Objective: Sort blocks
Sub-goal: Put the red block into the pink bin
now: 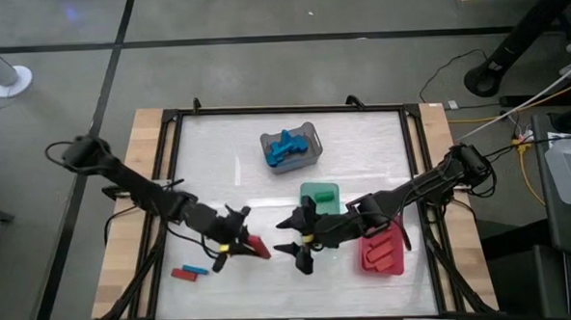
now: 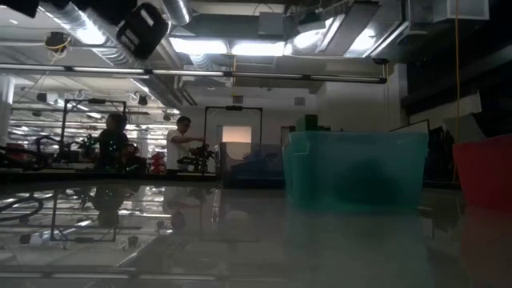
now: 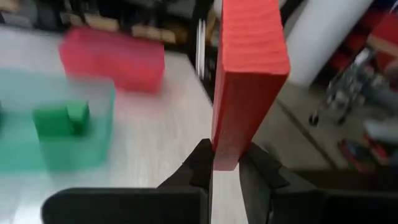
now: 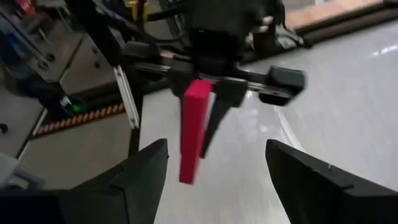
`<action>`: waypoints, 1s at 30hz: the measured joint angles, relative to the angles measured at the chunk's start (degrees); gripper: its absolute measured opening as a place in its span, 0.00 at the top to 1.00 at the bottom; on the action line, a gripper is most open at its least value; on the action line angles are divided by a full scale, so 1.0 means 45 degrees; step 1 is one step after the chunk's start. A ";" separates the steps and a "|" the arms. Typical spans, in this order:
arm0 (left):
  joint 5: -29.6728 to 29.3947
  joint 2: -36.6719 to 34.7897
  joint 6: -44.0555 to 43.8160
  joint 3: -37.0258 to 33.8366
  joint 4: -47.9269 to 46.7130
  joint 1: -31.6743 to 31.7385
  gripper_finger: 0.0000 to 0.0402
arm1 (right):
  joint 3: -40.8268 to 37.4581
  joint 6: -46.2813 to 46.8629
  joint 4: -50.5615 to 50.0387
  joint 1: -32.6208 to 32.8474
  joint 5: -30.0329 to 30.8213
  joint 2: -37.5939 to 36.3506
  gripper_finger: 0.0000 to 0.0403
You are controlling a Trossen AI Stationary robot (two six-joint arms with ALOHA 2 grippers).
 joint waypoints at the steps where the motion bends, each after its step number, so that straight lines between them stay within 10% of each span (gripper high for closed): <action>1: 0.0004 -0.0133 0.0004 0.0000 0.0249 0.0102 0.91 | 0.0002 -0.0114 0.0194 -0.0003 0.0065 0.0000 0.33; 20: 0.0012 -0.0233 0.0329 0.0005 0.1918 0.0971 0.91 | 0.0014 -0.0939 0.2836 -0.0584 0.0429 0.1147 0.35; 30: -0.0103 -0.0233 0.0423 0.0005 0.1573 0.0969 0.89 | 0.0009 -0.0941 0.2830 -0.0763 0.0414 0.1205 0.74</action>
